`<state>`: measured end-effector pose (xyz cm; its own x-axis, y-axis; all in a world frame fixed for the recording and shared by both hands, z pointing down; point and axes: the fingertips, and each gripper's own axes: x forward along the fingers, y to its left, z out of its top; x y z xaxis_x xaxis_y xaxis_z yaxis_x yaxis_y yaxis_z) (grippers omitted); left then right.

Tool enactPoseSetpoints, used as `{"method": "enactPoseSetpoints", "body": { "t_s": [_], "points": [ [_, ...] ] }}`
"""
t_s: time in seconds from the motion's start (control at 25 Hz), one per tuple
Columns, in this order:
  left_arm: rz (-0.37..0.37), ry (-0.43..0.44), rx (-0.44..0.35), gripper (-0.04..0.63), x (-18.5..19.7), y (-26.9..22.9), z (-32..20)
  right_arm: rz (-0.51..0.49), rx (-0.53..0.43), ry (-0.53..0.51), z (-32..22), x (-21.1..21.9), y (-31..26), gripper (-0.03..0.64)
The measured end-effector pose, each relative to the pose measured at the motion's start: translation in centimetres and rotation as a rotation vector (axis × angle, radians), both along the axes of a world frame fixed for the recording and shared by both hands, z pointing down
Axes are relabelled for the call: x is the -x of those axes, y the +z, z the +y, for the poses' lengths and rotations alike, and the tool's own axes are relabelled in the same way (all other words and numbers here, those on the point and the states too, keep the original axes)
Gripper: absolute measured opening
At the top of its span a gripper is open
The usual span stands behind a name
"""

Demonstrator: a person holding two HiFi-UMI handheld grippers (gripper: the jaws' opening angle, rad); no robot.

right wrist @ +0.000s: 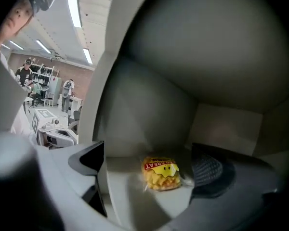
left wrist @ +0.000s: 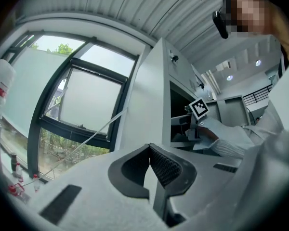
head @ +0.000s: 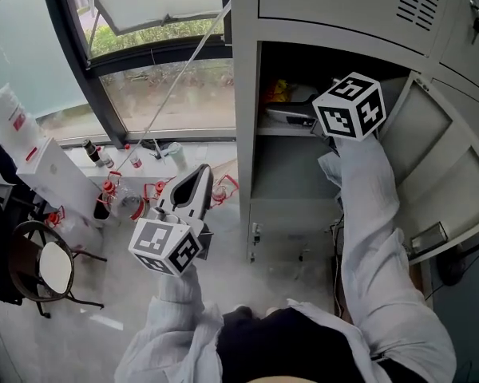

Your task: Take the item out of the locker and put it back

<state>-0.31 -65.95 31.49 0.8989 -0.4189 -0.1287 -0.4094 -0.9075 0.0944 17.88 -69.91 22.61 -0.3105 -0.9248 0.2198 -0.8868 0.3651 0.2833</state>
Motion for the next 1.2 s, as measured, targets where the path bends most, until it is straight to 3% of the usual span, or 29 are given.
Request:
{"method": "enactPoseSetpoints", "body": {
  "t_s": [0.28, 0.84, 1.2],
  "points": [
    [-0.016, -0.014, -0.037, 0.006, -0.2, -0.6, -1.0, 0.057, 0.186, -0.038, -3.8, -1.3, 3.2, 0.566],
    [-0.008, -0.051, -0.068, 0.006, 0.9, -1.3, -2.4, 0.077, 0.440, -0.080, -6.6, -2.2, 6.6, 0.566],
    [-0.008, -0.062, -0.069, 0.006, 0.9, -0.8, -2.4, 0.014, 0.518, -0.093, -6.5, -2.3, 7.7, 0.552]
  ]
}}
